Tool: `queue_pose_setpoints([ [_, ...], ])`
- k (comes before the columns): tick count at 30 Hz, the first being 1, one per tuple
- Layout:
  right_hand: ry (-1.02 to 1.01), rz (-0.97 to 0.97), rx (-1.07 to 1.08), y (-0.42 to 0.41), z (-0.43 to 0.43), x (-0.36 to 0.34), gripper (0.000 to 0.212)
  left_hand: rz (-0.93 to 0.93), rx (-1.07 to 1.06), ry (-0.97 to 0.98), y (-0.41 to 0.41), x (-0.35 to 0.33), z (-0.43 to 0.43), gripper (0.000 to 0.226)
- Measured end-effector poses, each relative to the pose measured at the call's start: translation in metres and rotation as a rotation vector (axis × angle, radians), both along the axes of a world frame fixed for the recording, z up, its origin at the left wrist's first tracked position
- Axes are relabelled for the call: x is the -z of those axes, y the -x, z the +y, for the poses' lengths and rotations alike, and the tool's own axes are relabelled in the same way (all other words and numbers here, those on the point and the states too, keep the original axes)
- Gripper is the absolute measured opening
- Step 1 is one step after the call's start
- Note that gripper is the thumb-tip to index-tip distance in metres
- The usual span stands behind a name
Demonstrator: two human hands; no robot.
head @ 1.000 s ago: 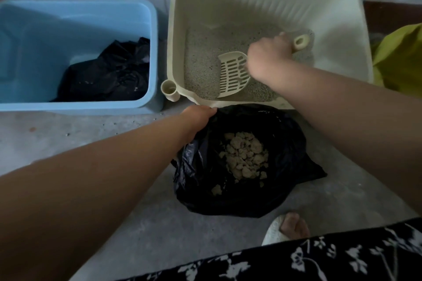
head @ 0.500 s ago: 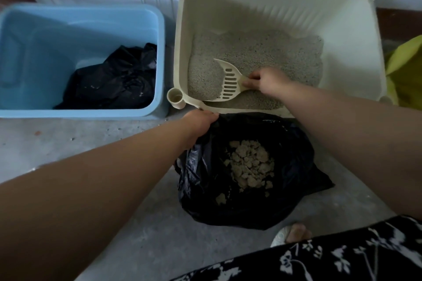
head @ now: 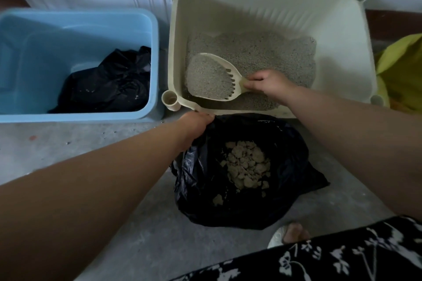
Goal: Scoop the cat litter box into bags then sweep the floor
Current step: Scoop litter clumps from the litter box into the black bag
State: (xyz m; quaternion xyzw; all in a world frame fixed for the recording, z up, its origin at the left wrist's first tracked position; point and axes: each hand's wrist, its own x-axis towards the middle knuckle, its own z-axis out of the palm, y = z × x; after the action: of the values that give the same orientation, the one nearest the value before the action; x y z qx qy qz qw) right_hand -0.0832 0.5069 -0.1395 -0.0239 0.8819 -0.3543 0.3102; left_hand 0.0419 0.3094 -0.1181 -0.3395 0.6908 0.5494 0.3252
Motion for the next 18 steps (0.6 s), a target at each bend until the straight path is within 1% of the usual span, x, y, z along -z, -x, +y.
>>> queue_pose_setpoints([
  [4,0.039,-0.013,0.035,-0.002,0.001,-0.006,0.043,0.003,-0.008,0.013,0.000,0.000,0.002,0.042],
  [10,0.016,0.045,0.032,-0.002,0.001,-0.012,0.039,0.018,0.008,0.019,0.001,0.004,0.005,0.043],
  [18,-0.137,0.125,-0.038,-0.001,0.004,-0.020,0.037,-0.005,-0.002,-0.004,0.001,0.007,0.008,0.038],
])
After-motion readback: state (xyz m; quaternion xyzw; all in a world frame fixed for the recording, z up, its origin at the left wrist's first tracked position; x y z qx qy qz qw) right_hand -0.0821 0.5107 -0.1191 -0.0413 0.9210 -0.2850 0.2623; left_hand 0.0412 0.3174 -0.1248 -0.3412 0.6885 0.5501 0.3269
